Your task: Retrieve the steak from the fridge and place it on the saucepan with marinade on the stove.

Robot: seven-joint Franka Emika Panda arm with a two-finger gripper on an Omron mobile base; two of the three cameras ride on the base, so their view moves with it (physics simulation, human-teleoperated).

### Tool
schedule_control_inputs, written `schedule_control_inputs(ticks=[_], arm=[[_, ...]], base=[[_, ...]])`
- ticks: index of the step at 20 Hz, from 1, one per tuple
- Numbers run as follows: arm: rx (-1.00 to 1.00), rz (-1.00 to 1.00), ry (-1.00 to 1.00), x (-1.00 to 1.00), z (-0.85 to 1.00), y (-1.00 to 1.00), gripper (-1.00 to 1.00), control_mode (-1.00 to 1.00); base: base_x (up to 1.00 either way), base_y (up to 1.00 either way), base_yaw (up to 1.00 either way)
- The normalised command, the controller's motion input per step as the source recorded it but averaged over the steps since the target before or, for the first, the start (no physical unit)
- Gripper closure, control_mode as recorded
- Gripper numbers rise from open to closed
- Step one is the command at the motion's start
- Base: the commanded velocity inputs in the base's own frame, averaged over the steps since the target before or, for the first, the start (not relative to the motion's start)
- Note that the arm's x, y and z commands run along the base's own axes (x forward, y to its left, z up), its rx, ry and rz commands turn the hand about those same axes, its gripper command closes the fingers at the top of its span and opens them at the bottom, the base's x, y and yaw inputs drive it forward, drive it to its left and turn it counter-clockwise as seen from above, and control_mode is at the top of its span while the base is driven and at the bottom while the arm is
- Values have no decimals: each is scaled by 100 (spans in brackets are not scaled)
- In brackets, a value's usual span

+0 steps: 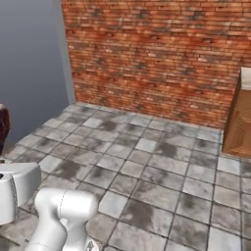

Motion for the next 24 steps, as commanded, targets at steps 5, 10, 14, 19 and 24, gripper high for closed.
schedule_control_inputs(ticks=[5,10,14,19,24], arm=[[0,0,0,0,0,0,100,100],[0,0,0,0,0,0,100,100],[0,0,0,0,0,0,100,100],[0,0,0,0,0,0,100,100],[0,0,0,0,0,0,100,100]], base=[[100,-2,-28],[100,-7,-41],[100,-27,-50],[100,-54,-55],[84,-61,-50]])
